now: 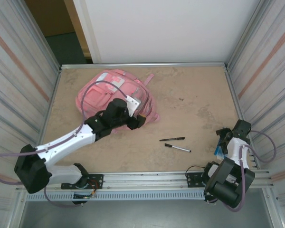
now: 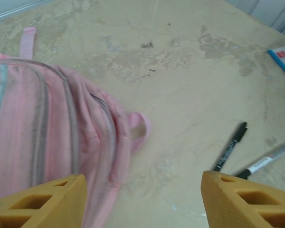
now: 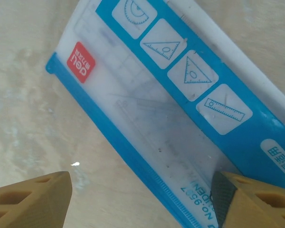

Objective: Pack the student bag

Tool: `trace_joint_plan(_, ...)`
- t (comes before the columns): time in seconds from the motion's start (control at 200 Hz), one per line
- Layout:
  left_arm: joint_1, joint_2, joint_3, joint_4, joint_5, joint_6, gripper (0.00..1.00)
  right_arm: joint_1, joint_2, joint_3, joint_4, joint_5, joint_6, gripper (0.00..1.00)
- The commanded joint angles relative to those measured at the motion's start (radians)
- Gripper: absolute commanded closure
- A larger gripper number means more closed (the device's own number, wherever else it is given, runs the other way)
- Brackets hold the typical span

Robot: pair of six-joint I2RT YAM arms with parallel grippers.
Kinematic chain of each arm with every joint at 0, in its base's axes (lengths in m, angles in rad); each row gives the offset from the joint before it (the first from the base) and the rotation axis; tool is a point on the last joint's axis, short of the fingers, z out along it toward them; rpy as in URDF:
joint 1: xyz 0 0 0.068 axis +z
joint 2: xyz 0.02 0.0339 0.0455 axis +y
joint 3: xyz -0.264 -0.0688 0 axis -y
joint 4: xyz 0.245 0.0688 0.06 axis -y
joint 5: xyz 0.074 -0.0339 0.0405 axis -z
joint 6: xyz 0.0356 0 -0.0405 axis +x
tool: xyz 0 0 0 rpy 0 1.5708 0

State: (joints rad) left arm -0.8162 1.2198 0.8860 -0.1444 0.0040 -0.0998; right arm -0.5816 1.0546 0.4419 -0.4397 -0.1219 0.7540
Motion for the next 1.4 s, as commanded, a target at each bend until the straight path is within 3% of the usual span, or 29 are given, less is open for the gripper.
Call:
trace_joint_plan(0.0,-0.030,-0.051,-0.060,0.041,-0.115,-0.112,0.36,0.034,0.085,-0.041,0.084,-0.112,-0.005,0.24)
trace_joint_plan(0.135,-0.054,-0.080,-0.095,0.056,-0.141,-0.253,0.38,0.208,0.160,0.004,0.119,-0.105,-0.005,0.25)
trace_joint_plan(0.346,-0.092,-0.029,-0.056,0.030,-0.151,-0.298,0.37,0.518,0.294,0.129,0.210,-0.077,0.006,0.25)
trace_joint_plan(0.431,-0.101,-0.004,-0.051,0.035,-0.153,-0.319,0.37,0.580,0.389,0.198,0.234,-0.083,-0.001,0.25)
trace_joint_plan(0.601,-0.124,0.035,-0.051,0.051,-0.132,-0.378,0.37,0.678,0.557,0.278,0.363,-0.233,0.003,0.29)
trace_joint_plan(0.691,-0.152,0.067,-0.058,0.068,-0.175,-0.376,0.38,0.740,0.624,0.347,0.356,-0.249,0.014,0.30)
trace_joint_plan(0.867,-0.162,0.156,0.020,-0.008,-0.128,-0.407,0.37,0.871,0.707,0.434,0.386,-0.303,0.049,0.28)
trace_joint_plan(1.022,-0.164,0.224,0.052,-0.012,-0.118,-0.406,0.39,0.925,0.725,0.449,0.396,-0.323,0.104,0.28)
trace_joint_plan(1.213,-0.163,0.291,0.063,-0.015,-0.127,-0.431,0.42,0.940,0.637,0.405,0.398,-0.400,0.181,0.28)
trace_joint_plan(1.393,-0.163,0.386,0.153,-0.071,-0.076,-0.443,0.51,0.921,0.540,0.414,0.286,-0.408,0.121,0.27)
